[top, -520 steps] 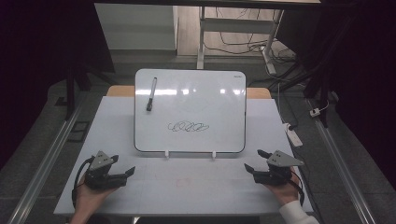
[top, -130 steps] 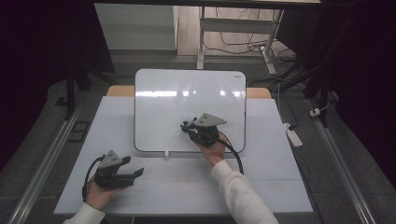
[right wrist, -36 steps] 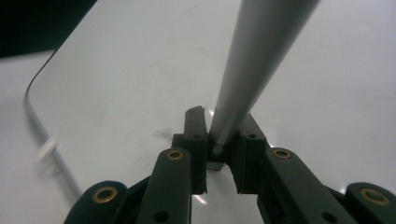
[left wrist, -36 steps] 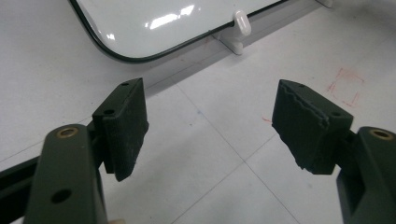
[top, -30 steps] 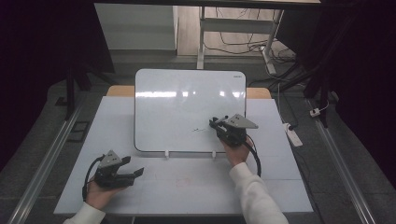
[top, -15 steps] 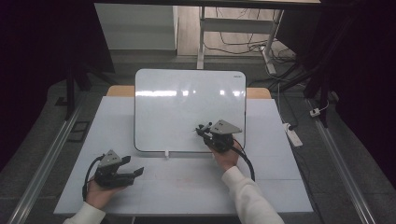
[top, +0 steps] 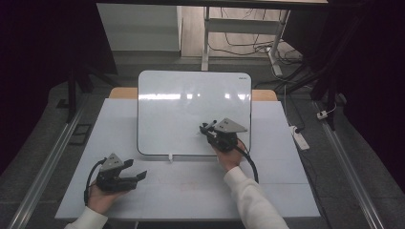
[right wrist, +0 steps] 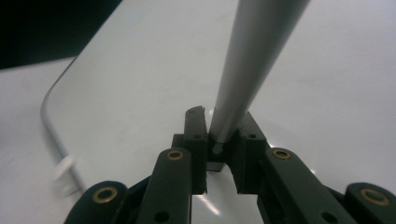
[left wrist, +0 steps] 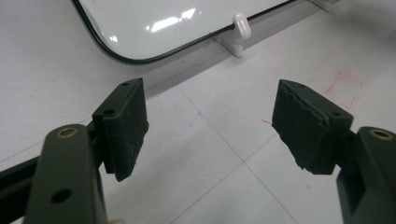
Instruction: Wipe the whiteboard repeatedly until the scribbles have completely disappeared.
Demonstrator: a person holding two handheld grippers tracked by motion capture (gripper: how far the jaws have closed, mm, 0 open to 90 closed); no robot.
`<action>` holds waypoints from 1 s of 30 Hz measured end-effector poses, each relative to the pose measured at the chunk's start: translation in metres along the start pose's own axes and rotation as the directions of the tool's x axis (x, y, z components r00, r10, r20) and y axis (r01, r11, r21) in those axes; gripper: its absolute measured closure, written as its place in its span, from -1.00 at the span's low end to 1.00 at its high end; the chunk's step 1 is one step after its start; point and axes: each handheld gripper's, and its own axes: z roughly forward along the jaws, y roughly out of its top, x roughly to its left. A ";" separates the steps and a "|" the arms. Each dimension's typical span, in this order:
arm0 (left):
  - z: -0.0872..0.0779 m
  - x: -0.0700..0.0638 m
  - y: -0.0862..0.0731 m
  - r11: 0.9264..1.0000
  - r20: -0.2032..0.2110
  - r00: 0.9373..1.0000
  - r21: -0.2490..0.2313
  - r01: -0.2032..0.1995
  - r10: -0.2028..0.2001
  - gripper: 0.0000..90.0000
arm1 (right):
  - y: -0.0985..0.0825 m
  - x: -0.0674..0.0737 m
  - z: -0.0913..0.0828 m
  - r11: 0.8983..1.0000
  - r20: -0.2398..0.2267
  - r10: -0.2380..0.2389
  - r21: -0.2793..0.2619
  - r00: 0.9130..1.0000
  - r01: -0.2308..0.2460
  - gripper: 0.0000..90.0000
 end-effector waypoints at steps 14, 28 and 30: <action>-0.001 -0.001 0.000 1.000 0.001 1.000 -0.004 -0.004 0.004 -0.40 | 0.001 0.008 0.006 0.998 -0.047 -0.057 0.039 0.997 0.059 0.73; -0.001 0.001 0.000 1.000 -0.004 1.000 -0.010 0.005 -0.005 -0.40 | 0.002 0.001 -0.013 0.999 -0.118 0.030 0.046 0.993 -0.025 0.73; 0.000 0.001 0.001 1.000 -0.006 1.000 -0.011 0.003 -0.003 -0.40 | 0.007 0.002 -0.022 0.999 -0.138 0.018 0.041 0.990 -0.013 0.73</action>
